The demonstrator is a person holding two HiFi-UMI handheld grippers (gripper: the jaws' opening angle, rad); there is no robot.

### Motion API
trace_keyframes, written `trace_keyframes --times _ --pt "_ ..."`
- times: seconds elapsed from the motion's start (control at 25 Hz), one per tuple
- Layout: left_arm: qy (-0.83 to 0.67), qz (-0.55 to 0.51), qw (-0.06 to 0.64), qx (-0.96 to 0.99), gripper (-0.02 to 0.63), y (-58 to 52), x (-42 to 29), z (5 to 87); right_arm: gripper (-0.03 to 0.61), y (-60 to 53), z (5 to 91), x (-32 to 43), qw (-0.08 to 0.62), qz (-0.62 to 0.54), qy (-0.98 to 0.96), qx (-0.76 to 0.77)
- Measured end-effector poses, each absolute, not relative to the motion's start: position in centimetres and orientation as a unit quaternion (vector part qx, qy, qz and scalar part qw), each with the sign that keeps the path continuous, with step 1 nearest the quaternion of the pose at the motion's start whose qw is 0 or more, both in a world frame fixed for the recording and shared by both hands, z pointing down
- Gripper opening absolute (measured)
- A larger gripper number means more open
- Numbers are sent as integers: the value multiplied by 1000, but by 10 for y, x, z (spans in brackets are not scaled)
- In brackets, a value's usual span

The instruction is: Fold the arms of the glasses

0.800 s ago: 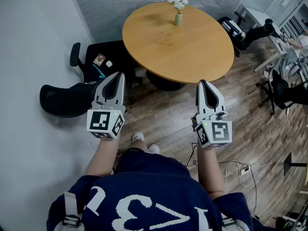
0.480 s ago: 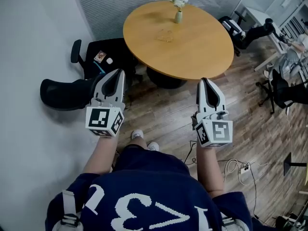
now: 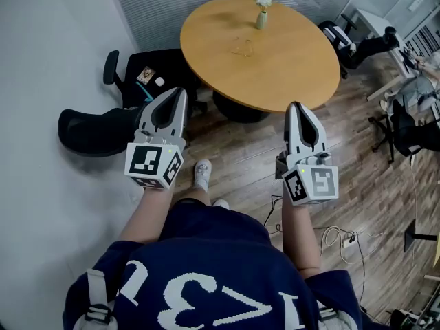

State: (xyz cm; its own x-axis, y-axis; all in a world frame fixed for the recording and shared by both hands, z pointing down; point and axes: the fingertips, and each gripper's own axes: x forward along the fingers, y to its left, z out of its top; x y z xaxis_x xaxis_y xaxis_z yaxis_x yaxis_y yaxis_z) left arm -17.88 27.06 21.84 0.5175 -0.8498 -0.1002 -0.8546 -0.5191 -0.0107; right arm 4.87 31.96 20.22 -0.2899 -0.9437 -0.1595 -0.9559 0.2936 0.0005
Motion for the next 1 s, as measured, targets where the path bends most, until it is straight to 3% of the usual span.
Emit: trace_keyframes --times 0.68,1.0 --pt "411 69 -27 -908 23 98 -129 232 31 162 207 58 52 41 777 -626" --pt "410 62 -55 -908 23 81 -121 246 31 106 217 51 34 33 787 -615"
